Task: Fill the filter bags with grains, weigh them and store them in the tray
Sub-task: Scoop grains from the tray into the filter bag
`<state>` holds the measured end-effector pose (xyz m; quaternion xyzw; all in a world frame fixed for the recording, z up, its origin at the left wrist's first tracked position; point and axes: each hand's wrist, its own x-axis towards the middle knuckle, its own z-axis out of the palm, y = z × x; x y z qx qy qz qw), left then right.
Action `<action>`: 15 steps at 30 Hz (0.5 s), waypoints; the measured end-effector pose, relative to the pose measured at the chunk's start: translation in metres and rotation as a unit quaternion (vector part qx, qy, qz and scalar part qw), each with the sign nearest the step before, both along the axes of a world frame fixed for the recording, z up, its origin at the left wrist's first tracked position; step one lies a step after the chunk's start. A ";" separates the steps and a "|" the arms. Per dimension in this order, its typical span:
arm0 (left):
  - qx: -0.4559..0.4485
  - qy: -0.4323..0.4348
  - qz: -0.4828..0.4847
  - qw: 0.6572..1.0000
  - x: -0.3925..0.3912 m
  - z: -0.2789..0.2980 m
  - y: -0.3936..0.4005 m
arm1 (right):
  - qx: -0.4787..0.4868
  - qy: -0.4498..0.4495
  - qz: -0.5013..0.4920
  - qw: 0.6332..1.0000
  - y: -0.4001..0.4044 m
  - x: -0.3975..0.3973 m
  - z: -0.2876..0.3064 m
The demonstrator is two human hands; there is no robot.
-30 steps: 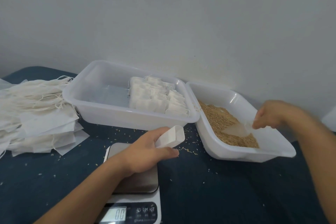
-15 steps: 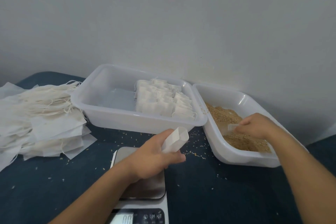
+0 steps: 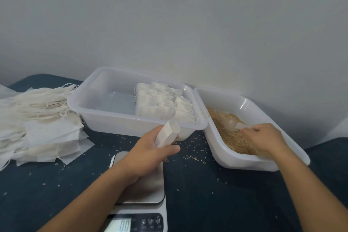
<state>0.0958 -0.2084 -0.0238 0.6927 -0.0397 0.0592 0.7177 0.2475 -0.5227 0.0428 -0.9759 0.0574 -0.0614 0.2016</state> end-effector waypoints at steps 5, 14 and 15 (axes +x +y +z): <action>-0.003 0.003 0.025 1.000 0.002 -0.001 0.003 | 0.013 -0.062 0.020 0.998 0.011 -0.011 -0.007; 0.021 0.023 0.072 0.997 0.006 -0.005 0.009 | 0.089 -0.130 0.134 0.978 0.030 -0.050 0.018; 0.024 0.023 0.074 0.997 0.006 -0.004 0.009 | 0.083 -0.118 0.164 0.976 0.032 -0.058 0.025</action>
